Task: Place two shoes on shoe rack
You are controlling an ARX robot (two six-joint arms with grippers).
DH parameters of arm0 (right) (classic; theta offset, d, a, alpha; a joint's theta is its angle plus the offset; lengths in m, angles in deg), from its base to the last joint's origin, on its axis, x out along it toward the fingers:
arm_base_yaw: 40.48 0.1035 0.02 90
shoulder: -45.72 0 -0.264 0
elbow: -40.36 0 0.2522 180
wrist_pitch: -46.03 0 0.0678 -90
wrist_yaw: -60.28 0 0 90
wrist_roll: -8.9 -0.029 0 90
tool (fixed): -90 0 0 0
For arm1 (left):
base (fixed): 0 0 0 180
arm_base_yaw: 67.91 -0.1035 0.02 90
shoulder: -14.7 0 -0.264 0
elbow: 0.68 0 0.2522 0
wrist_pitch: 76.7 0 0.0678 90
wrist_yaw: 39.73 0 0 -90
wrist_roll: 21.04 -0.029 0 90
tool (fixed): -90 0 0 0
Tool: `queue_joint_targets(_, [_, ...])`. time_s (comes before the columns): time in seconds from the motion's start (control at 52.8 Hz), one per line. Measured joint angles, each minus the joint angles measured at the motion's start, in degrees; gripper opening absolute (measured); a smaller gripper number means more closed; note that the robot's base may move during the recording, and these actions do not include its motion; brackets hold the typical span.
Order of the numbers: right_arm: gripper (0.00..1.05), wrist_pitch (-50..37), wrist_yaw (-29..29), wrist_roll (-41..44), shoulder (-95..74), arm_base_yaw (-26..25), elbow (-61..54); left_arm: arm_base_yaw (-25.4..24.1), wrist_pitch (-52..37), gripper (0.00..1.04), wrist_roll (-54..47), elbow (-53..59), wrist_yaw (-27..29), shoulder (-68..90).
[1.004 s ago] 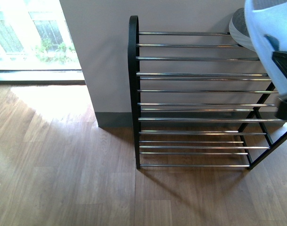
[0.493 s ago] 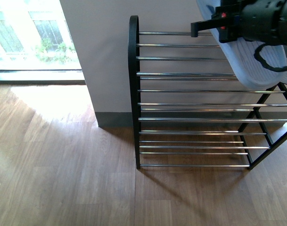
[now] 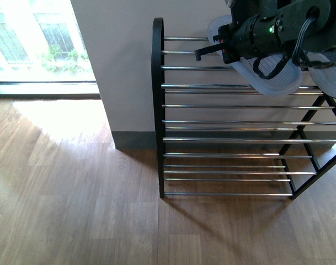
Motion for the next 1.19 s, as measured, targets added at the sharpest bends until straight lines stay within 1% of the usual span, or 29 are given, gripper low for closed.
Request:
queue_joint_targets(0.038, [0.01, 2.0, 1.3, 0.0, -0.2, -0.5, 1.7, 0.0, 0.0, 0.02, 0.0, 0.0, 0.0, 0.0])
queue_joint_targets(0.133, [0.01, 3.7, 4.8, 0.5, -1.0, -2.2, 3.8, 0.0, 0.0, 0.02, 0.0, 0.0, 0.0, 0.0])
queue_joint_targets(0.246, [0.01, 6.2, 5.5, 0.6, -1.6, -3.1, 5.6, 0.0, 0.0, 0.02, 0.0, 0.0, 0.0, 0.0])
queue_joint_targets(0.455, [0.02, 6.5, 5.2, -0.3, -1.7, -3.1, 5.8, 0.0, 0.0, 0.02, 0.0, 0.0, 0.0, 0.0])
queue_joint_targets(0.568, [0.15, 6.4, 4.3, -1.2, -1.5, -3.1, 5.3, 0.0, 0.0, 0.02, 0.0, 0.0, 0.0, 0.0])
queue_joint_targets(0.663, [0.29, 6.8, 3.2, -2.4, 0.0, -3.2, 3.4, 0.0, 0.0, 0.02, 0.0, 0.0, 0.0, 0.0])
queue_joint_targets(0.701, [0.36, 7.6, 2.8, -3.1, 1.8, -3.2, 1.9, 0.0, 0.0, 0.02, 0.0, 0.0, 0.0, 0.0])
queue_joint_targets(0.796, [0.50, 8.1, 1.0, -4.3, 6.3, -3.2, -1.6, 0.0, 0.0, 0.02, 0.0, 0.0, 0.0, 0.0])
queue_joint_targets(0.834, [0.52, 8.1, 0.7, -4.5, 7.3, -3.2, -2.4, 0.0, 0.0, 0.02, 0.0, 0.0, 0.0, 0.0])
queue_joint_targets(0.872, [0.59, 8.7, -0.2, -5.4, 10.3, -3.3, -4.3, 0.0, 0.0, 0.02, 0.0, 0.0, 0.0, 0.0])
queue_joint_targets(0.891, [0.61, 9.0, -0.3, -5.7, 11.1, -3.4, -4.7, 0.0, 0.0, 0.02, 0.0, 0.0, 0.0, 0.0])
queue_joint_targets(0.928, [0.70, 9.2, -0.6, -6.4, 15.4, -3.8, -7.3, 0.0, 0.0, 0.02, 0.0, 0.0, 0.0, 0.0])
queue_joint_targets(0.966, [0.77, 8.9, -1.1, -6.7, 18.3, -4.1, -9.2, 0.0, 0.0, 0.02, 0.0, 0.0, 0.0, 0.0])
queue_joint_targets(1.004, [0.84, 7.6, -0.5, -6.7, 21.5, -4.7, -11.6, 0.0, 0.0, 0.02, 0.0, 0.0, 0.0, 0.0])
queue_joint_targets(1.061, [0.90, 5.8, 0.8, -6.6, 24.5, -5.4, -14.2, 0.0, 0.0, 0.02, 0.0, 0.0, 0.0, 0.0])
queue_joint_targets(1.08, [0.95, 5.1, 1.3, -6.6, 26.3, -5.9, -15.8, 0.0, 0.0, 0.02, 0.0, 0.0, 0.0, 0.0])
queue_joint_targets(1.099, [0.97, 5.0, 1.5, -6.6, 27.4, -6.3, -16.6, 0.0, 0.0, 0.02, 0.0, 0.0, 0.0, 0.0])
queue_joint_targets(1.137, [0.95, 3.7, 2.4, -6.6, 28.2, -7.0, -17.5, 0.0, 0.0, 0.02, 0.0, 0.0, 0.0, 0.0])
queue_joint_targets(1.194, [0.85, -9.6, 3.7, -6.9, 28.5, -7.8, -22.2, 0.0, 0.0, 0.02, 0.0, 0.0, 0.0, 0.0])
